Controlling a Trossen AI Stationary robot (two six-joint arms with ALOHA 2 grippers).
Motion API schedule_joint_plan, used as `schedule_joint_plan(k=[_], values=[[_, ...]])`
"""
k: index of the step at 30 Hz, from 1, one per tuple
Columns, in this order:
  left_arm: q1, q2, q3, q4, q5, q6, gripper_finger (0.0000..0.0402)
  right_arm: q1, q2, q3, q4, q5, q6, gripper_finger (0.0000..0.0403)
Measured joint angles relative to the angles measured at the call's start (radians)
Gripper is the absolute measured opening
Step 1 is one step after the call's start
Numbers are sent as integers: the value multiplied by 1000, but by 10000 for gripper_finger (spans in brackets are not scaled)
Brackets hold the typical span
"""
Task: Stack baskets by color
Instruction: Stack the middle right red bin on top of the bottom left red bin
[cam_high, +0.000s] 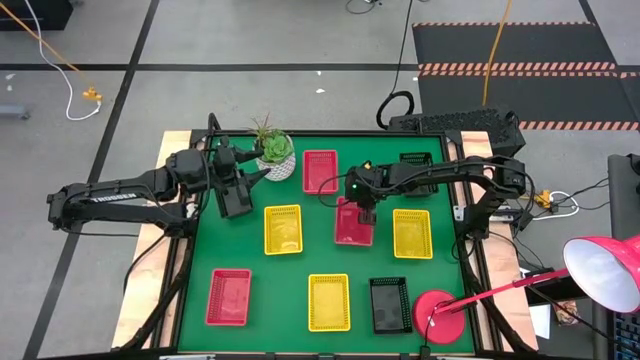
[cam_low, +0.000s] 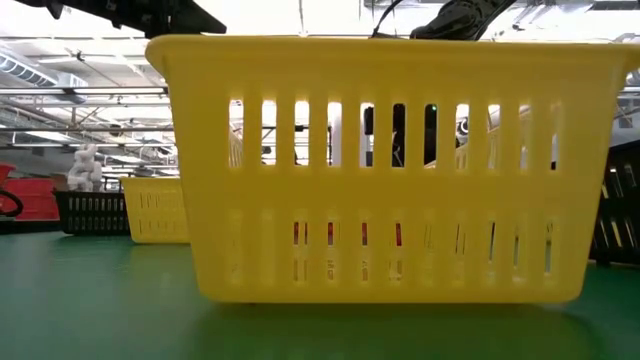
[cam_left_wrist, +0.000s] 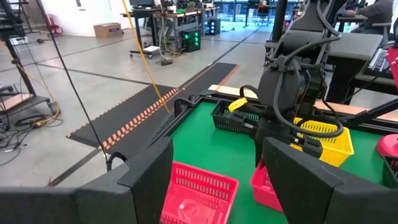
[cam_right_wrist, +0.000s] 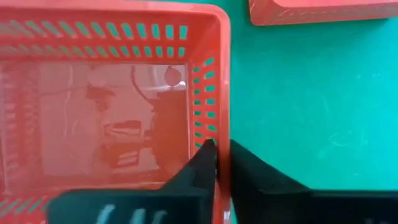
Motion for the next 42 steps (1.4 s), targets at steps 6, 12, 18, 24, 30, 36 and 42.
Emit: schedule_joint_plan(k=[6, 12, 18, 24, 30, 36, 42], values=[[0, 0, 0, -6, -5, 2, 253, 0, -34, 1, -1, -36, 29, 6], [0, 0, 0, -6, -9, 4, 253, 0, -140, 39, 23, -102, 80, 3], [0, 0, 0, -5, -13, 25, 253, 0, -208, 105, 88, -182, 146, 2], [0, 0, 1, -1, -15, 64, 253, 23, -192, 149, 230, -287, 251, 1], [-38, -1, 1, 42, 3, 181, 253, 28, -129, 184, 230, -310, 311, 1], [-160, 17, 10, 60, -55, 269, 253, 11, -70, 217, 205, -293, 320, 1], [-298, 100, 80, -119, -458, 124, 253, -7, -69, 219, 244, -62, 297, 1]])
